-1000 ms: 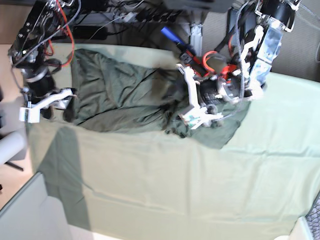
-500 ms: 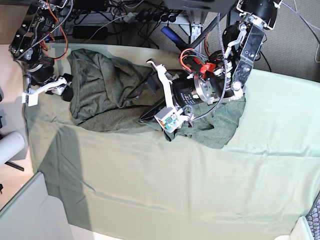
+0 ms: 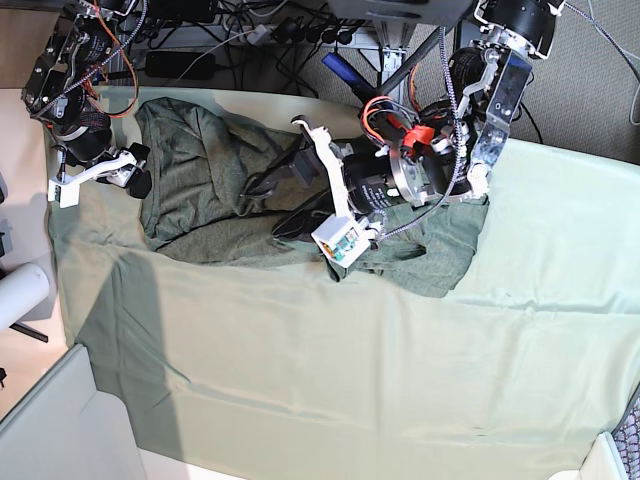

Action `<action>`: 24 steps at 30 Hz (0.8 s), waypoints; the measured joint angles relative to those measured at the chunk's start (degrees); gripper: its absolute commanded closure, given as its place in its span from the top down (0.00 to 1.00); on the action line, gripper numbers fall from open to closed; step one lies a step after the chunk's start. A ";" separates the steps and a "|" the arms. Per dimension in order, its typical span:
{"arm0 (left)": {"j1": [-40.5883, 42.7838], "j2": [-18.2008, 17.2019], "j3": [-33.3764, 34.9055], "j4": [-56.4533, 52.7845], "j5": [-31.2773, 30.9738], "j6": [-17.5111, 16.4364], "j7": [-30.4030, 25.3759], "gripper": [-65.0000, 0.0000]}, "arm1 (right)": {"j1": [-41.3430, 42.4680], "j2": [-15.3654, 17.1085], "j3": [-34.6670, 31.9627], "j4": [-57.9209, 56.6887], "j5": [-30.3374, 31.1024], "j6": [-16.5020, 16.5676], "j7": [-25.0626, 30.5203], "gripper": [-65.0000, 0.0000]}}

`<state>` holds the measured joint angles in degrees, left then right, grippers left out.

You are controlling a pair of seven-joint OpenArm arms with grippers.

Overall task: Fold the T-shirt properly
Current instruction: 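Press the folded hem end down onto the shirt with the left gripper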

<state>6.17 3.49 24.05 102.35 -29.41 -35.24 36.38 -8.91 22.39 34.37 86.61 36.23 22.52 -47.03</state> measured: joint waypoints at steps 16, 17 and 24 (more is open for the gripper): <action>-1.22 0.63 7.85 -0.83 31.04 6.99 -3.48 0.64 | 0.04 -0.22 0.00 0.00 -0.02 -0.02 0.02 0.67; -1.84 0.63 7.85 -1.62 32.26 7.91 -3.69 0.64 | 0.02 -0.35 0.00 0.00 -0.02 0.00 -0.02 0.67; -2.58 0.61 8.63 -5.33 32.06 11.93 -2.45 0.64 | 0.04 -0.61 -0.02 0.00 0.00 0.00 0.02 0.67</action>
<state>3.60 4.10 32.69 97.01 2.66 -23.31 33.93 -8.86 21.78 34.35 86.61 36.23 22.52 -47.00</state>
